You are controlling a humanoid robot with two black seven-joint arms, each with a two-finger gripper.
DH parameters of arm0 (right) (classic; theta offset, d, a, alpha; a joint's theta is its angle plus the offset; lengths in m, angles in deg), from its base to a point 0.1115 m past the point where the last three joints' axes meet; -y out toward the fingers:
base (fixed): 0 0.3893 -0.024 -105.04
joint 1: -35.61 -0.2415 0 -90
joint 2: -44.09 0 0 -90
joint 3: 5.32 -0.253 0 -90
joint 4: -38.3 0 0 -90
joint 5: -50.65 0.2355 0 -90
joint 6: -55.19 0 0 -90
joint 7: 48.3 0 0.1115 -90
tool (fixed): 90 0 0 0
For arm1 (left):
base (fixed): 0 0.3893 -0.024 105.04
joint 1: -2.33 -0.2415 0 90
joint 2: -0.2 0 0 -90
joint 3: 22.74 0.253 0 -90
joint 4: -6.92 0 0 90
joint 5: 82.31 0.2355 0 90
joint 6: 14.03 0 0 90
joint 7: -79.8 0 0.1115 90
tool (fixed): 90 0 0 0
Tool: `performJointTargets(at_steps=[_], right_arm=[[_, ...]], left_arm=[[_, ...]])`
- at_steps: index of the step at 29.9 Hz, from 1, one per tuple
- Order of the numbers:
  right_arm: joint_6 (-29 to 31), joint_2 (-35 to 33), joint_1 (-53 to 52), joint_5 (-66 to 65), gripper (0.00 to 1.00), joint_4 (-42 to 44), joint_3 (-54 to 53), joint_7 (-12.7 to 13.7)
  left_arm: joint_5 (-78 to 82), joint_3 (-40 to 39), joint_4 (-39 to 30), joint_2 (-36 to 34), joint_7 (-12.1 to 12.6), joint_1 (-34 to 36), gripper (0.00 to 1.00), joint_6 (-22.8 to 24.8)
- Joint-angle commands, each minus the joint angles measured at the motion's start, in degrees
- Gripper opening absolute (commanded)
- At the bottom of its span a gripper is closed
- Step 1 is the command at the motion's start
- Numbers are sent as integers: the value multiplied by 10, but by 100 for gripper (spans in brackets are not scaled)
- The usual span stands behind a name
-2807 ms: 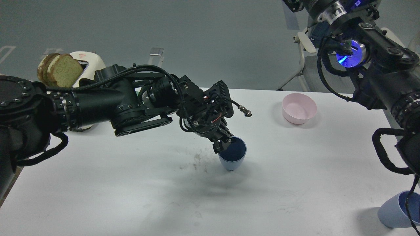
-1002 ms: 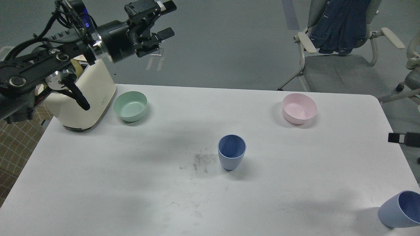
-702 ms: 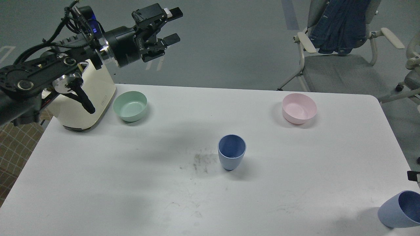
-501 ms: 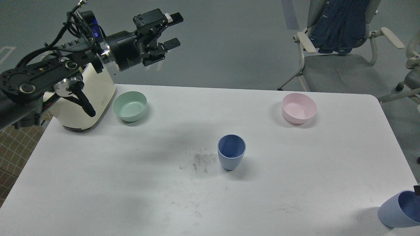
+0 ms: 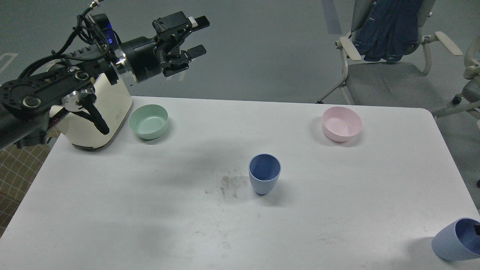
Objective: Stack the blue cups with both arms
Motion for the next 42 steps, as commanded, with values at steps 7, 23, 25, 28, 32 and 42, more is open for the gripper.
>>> performJointTargets(at_steps=[7, 23, 25, 28, 32, 42], right_arm=[[-9, 39, 26, 0, 57, 16, 1, 0], [-50, 36, 40, 1, 0, 12, -7, 0], [-51, 33, 39, 2, 0, 9, -10, 0], [-51, 31, 39, 3, 0, -4, -15, 0], [-47, 30, 28, 5, 0, -35, -60, 0], [67, 108, -155, 12, 0, -11, -101, 0]], left_arm=[[0, -8, 0, -2, 0, -4, 91, 0], [0, -10, -1, 0, 0, -4, 91, 0], [0, -10, -1, -1, 0, -4, 91, 0], [0, -11, -2, -2, 0, -4, 90, 0], [0, -11, -3, -3, 0, -4, 91, 0], [1, -10, -3, 0, 0, -4, 91, 0]])
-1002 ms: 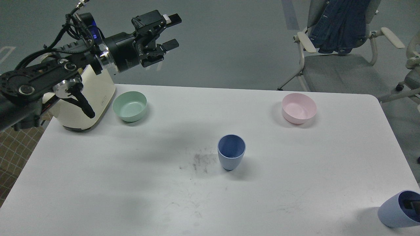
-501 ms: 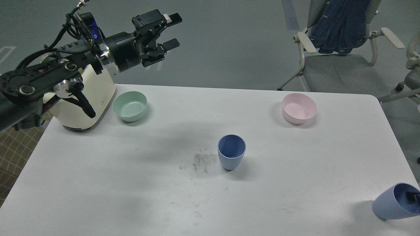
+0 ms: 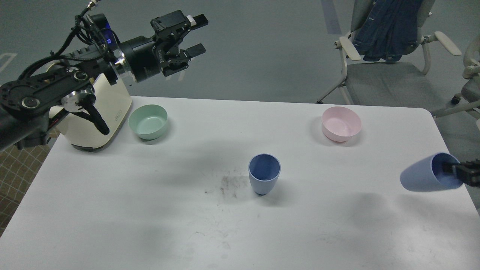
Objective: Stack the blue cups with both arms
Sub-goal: 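Grasp the other blue cup with the right gripper and lift it, then lower the held blue cup into the cup on the table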
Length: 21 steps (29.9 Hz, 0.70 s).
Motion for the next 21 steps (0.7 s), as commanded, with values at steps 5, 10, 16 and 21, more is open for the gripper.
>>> performJointTargets(at_steps=[5, 10, 16, 21], right_arm=[[50, 174, -148, 4, 0, 95, 5, 0], [50, 293, -227, 9, 0, 125, 63, 0], [50, 416, -294, 45, 0, 130, 155, 0], [50, 468, -310, 54, 0, 126, 174, 0]], left_arm=[[1, 1, 0, -1, 0, 0, 91, 0], [1, 0, 1, -1, 0, 0, 91, 0], [1, 1, 2, -1, 0, 0, 91, 0], [1, 1, 3, -1, 0, 0, 91, 0]])
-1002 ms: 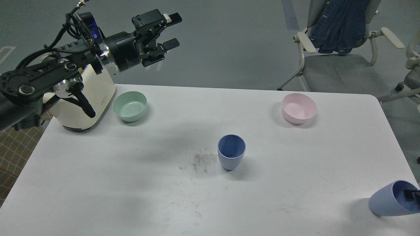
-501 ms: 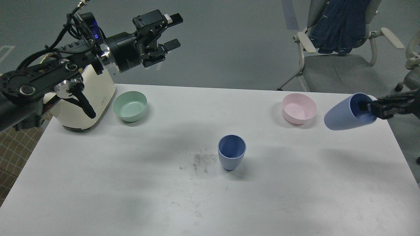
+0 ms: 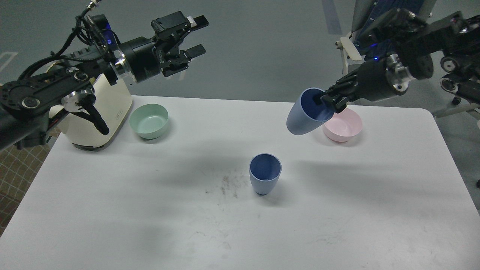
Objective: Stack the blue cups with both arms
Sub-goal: 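Lower the held blue cup into the cup on the table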
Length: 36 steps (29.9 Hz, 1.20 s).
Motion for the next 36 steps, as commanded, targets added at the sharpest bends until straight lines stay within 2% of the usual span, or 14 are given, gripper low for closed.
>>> performJointTargets(at_steps=[1, 12, 36], right_arm=[[0, 48, -14, 4, 0, -1, 26, 0], [0, 114, -21, 54, 0, 1, 48, 0], [0, 136, -21, 54, 0, 9, 93, 0]], left_arm=[[0, 0, 0, -1, 0, 0, 91, 0], [0, 0, 0, -3, 0, 1, 91, 0], [0, -13, -2, -8, 0, 0, 91, 0]])
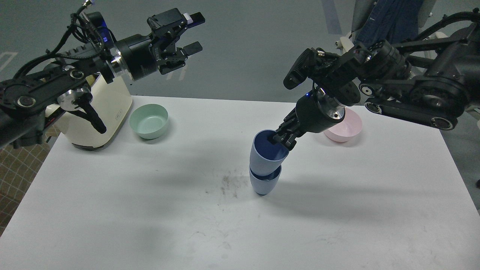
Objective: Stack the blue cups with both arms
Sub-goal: 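Lower the held blue cup into the cup on the table, then release the cup and raise the right arm away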
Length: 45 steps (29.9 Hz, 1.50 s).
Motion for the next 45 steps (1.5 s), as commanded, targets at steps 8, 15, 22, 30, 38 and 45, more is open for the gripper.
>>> performJointTargets(at_steps=[8, 15, 22, 30, 38, 45], right_arm=[[0, -1, 0, 1, 18, 0, 11, 0], [0, -1, 0, 13, 36, 0, 13, 0], [0, -11, -2, 38, 59, 7, 10, 0], [0, -58, -7, 260, 100, 137, -70, 0], [-64, -74, 143, 506, 100, 236, -215, 0], [-65, -46, 318, 524, 100, 280, -463, 0]], left_arm=[[1, -4, 1, 1, 0, 0, 90, 0], [1, -4, 1, 0, 0, 0, 91, 0], [1, -4, 1, 0, 0, 0, 91, 0], [-9, -40, 25, 8, 0, -7, 96, 0], [-11, -96, 78, 53, 0, -42, 98, 0], [-81, -158, 162, 112, 4, -86, 98, 0]])
